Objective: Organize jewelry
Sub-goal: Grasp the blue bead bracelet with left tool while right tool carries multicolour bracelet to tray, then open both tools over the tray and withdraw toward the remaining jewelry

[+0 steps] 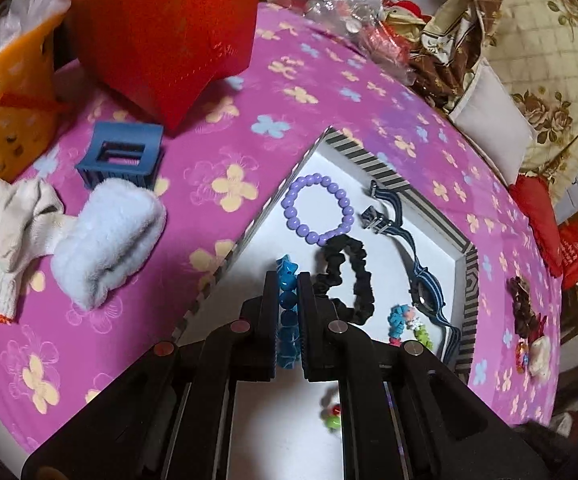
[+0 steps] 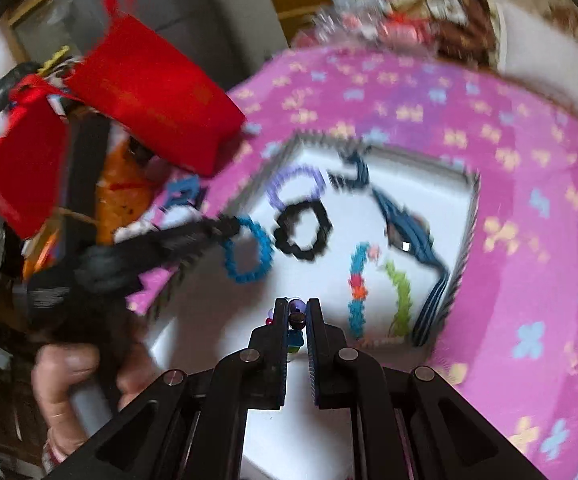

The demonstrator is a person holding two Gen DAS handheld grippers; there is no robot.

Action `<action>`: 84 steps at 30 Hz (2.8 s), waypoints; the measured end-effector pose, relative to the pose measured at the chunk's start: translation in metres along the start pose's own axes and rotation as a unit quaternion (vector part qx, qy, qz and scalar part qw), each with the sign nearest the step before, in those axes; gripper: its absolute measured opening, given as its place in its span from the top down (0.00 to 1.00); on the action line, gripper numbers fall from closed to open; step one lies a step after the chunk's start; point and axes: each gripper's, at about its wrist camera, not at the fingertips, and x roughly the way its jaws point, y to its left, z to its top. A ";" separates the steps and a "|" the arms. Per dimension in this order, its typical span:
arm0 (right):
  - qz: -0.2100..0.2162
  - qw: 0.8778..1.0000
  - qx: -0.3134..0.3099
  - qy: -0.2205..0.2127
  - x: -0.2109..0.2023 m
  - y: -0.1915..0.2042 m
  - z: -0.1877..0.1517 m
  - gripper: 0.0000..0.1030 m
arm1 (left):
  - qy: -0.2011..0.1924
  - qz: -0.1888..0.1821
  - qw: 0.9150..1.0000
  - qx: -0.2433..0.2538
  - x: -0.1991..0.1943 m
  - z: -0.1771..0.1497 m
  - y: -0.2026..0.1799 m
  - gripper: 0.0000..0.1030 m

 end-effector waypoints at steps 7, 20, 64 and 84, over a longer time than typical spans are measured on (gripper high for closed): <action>-0.038 0.998 0.026 0.032 0.033 -0.033 -0.007 0.92 | 0.006 0.008 1.000 0.006 0.009 0.002 -0.004 0.93; -0.072 0.997 -0.007 0.014 0.027 -0.028 -0.001 0.70 | -0.002 -0.003 1.000 0.012 0.014 0.011 -0.014 0.85; -0.300 0.922 0.169 -0.176 -0.315 -0.201 -0.283 0.46 | -0.126 -0.030 0.959 0.252 -0.177 -0.211 -0.208 0.54; -0.273 0.931 0.208 -0.126 -0.265 -0.285 -0.224 0.38 | -0.049 0.009 0.966 0.252 -0.098 -0.184 -0.225 0.54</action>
